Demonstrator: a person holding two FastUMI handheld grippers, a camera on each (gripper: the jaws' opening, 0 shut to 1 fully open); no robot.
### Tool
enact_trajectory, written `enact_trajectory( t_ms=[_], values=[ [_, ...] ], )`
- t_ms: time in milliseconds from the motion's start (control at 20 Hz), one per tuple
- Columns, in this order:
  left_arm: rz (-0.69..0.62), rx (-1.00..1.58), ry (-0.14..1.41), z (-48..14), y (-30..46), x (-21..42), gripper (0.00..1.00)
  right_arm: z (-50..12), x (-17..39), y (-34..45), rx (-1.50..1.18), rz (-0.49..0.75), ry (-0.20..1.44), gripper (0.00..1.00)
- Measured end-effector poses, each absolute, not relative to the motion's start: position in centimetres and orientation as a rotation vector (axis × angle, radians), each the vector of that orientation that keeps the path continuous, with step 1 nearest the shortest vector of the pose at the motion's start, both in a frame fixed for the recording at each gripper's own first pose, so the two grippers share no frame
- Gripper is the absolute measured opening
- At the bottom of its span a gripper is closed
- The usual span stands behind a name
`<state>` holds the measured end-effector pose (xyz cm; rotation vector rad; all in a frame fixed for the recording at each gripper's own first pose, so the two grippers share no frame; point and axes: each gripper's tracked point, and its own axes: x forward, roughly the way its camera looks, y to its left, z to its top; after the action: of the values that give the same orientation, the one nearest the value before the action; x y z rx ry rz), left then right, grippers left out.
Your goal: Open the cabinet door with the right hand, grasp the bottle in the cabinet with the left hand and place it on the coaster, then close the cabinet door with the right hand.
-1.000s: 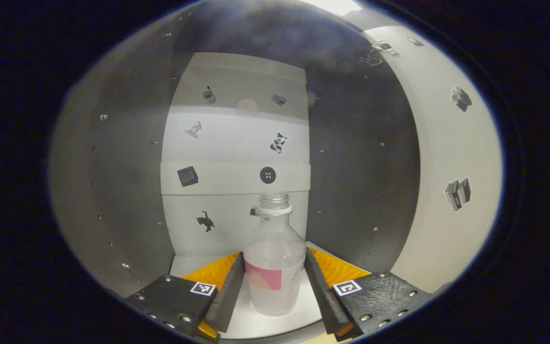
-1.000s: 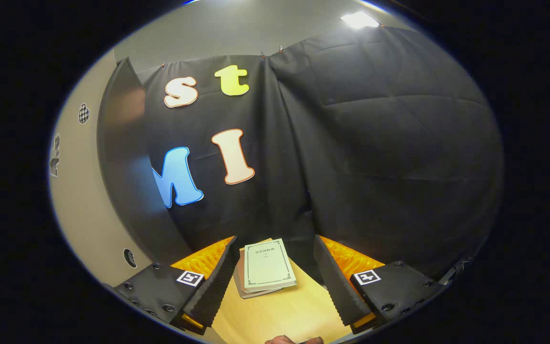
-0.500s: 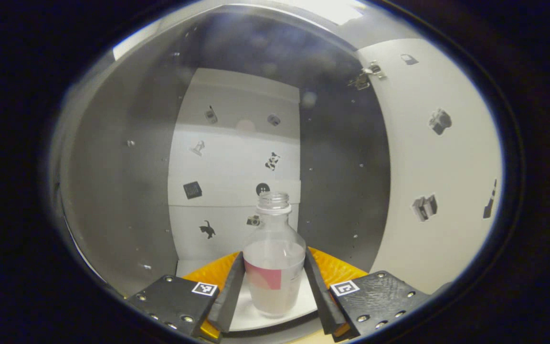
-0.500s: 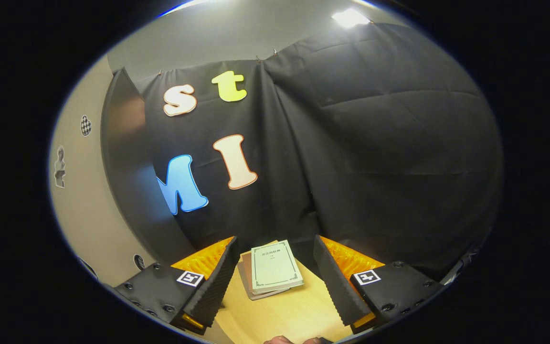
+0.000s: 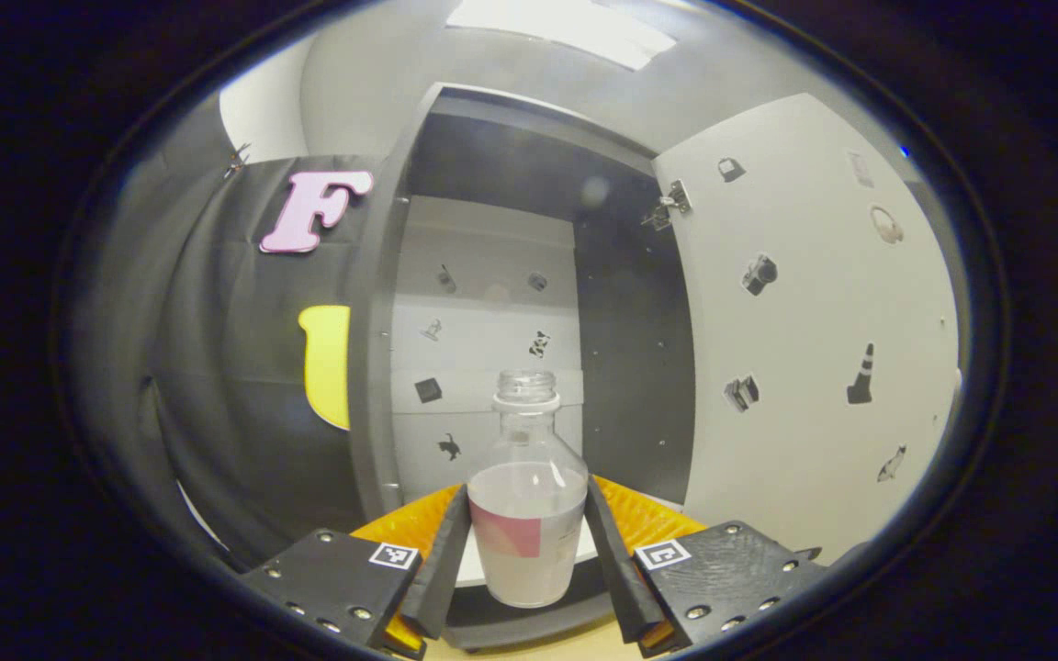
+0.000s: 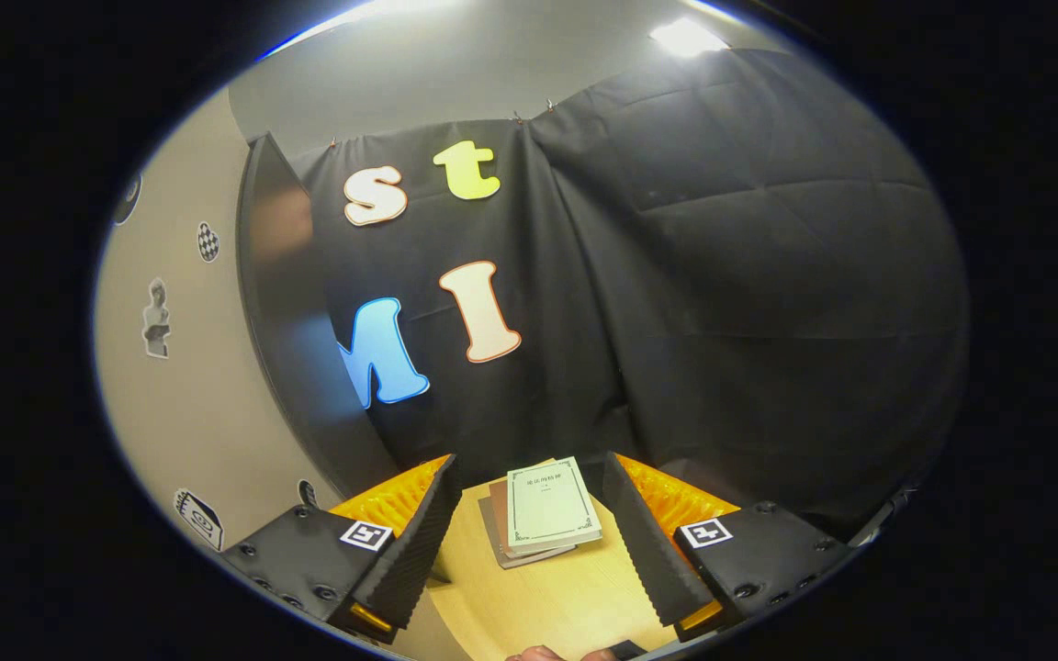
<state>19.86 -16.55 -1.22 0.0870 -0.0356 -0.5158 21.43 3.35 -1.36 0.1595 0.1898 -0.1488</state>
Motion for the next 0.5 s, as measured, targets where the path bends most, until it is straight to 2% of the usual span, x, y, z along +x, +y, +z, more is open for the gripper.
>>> enact_trajectory(
  t_ms=[500],
  values=[
    [-0.335,0.106,-0.024,-4.9,-1.4,12.6,0.7,0.0,16.8,5.7,0.159,-0.121,0.181,0.98]
  ],
)
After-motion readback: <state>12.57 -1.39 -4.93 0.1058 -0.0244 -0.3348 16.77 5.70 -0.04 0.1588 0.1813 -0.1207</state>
